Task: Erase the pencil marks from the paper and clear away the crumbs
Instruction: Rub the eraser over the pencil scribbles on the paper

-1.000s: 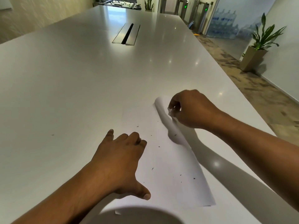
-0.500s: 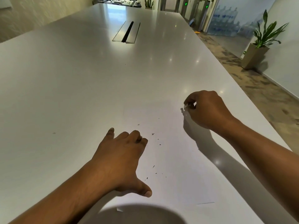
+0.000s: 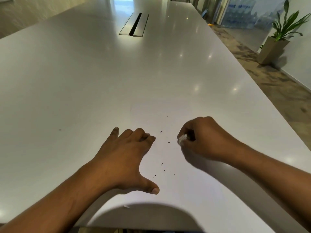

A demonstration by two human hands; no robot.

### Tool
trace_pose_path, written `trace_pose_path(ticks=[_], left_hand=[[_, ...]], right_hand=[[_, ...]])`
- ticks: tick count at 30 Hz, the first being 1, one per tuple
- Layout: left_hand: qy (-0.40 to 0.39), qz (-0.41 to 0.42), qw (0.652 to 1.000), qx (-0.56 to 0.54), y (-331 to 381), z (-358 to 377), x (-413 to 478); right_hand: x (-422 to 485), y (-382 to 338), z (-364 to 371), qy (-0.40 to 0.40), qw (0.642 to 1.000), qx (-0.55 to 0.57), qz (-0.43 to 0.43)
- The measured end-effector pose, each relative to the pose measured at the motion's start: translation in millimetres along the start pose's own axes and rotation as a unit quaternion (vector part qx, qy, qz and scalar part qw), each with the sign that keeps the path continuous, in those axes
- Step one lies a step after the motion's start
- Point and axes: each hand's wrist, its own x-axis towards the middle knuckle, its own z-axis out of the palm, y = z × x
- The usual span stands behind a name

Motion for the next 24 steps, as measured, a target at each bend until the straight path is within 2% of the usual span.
trace_pose_path(ticks=[3,8,13,17,20,24], left_hand=[[-0.001,-0.001,1.0,0.004,0.2,0.4,-0.9],[-0.009,-0.003,1.0,0.002,-0.4,-0.7,-0.6],[-0.003,-0.007,1.0,-0.007,0.8,0.0,-2.3],[0.032,0.004,0.999,-0.038,7.2,-1.5,-4.2],[0.101,0.041,0.99,-0.089,31.2,-1.1,-5.0],[0.077,0.033,0.986,-0.143,72.1,13.9,-1.5]], right_hand=[[-1.1,7.5,-7.2,0.049,0.999,0.001,0.001],[-44.0,3.6,0.8,-0.075,0.993,0.071,-0.05],[-49.2,34.1,15.8,0.061,0.987,0.149,0.0],[-57.9,40.7,24.4,0.096,0.952,0.289,0.016],[-58.6,40.2,24.3,0.095,0.957,0.274,0.003],[-60.3,33.2,16.9,0.09,0.967,0.235,-0.028]])
